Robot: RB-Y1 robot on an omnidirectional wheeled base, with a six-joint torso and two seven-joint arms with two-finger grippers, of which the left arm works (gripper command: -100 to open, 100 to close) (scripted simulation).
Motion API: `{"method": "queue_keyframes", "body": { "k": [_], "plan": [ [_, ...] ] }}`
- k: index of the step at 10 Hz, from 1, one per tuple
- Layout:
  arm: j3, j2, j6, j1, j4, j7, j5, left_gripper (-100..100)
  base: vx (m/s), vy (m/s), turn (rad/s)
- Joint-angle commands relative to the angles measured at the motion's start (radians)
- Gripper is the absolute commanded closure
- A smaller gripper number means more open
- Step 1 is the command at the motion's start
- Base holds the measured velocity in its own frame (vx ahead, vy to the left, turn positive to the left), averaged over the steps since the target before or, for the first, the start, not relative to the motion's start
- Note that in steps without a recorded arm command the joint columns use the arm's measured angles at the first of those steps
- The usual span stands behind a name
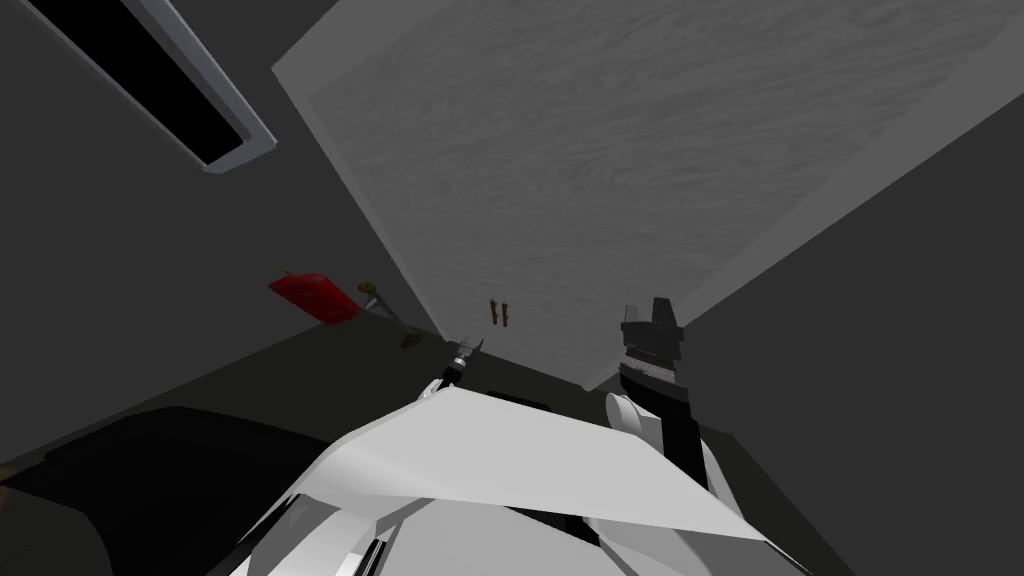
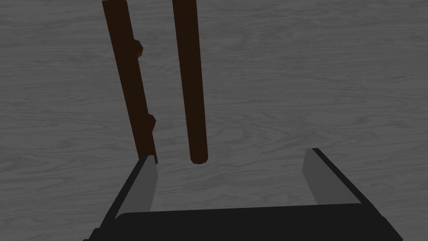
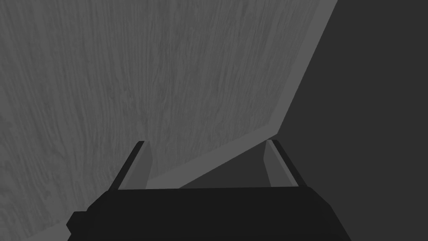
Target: Pull the door open
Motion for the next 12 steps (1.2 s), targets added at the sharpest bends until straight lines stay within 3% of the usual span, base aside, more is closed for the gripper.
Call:
{"method": "queue_keyframes", "body": {
  "k": [1,8,12],
  "plan": [
    [0.026,0.009,0.006,0.021,0.0,0.006,-0.017,-100,-0.175,0.02,0.094],
    [0.153,0.032,0.013,0.063,0.039,0.018,-0.102,-100,-0.134,0.007,0.084],
    [0.228,0.034,0.016,0.072,0.061,0.027,-0.162,-100,-0.086,0.007,0.068]
  ]
}}
